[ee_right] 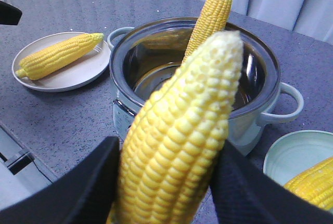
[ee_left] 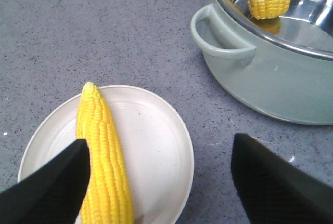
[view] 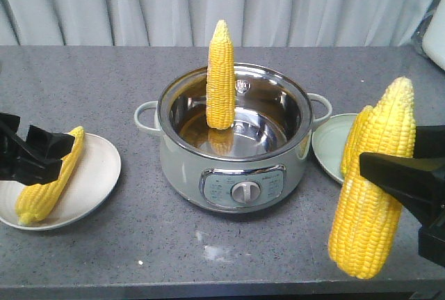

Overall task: Distribute corn equally
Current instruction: 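Reach the left gripper into the pot to the last cob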

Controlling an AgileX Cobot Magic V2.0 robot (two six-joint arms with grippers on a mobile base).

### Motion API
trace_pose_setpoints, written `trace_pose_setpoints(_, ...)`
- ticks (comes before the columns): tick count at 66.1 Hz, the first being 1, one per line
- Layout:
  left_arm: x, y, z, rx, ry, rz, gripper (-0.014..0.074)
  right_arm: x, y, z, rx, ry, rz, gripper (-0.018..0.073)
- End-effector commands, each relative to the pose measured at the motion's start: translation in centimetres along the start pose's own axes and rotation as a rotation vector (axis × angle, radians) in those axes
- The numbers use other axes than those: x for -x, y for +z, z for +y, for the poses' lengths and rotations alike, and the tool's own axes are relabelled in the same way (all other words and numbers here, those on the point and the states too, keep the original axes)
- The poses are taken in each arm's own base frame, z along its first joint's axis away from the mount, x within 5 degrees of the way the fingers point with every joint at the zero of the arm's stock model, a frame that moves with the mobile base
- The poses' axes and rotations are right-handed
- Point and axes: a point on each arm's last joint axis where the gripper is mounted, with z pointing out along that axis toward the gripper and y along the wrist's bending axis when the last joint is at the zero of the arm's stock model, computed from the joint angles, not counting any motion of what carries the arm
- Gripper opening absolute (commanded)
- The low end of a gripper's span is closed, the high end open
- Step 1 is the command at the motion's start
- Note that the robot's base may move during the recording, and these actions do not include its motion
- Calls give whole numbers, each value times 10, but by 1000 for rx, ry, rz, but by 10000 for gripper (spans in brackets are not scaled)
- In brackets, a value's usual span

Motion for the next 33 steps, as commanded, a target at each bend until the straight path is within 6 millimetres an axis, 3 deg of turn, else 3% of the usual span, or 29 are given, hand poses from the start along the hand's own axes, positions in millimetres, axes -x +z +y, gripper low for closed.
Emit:
trace_pose_setpoints(1, 14, -10, 0, -2, 1, -117, 544, 13, -5, -1, -26, 7, -89, 204)
trace_pose_setpoints(14, 21, -11, -5, -58, -16, -195, 544, 13, -5, -1, -26, 8, -89, 204)
trace_pose_setpoints(23, 32, -13, -14, -141, 77, -227, 544, 13, -5, -1, -25, 8, -88, 204)
trace_pose_setpoints(33, 53, -18, -37, -278, 221, -274, 544, 13, -5, -1, -26, 8, -89, 204)
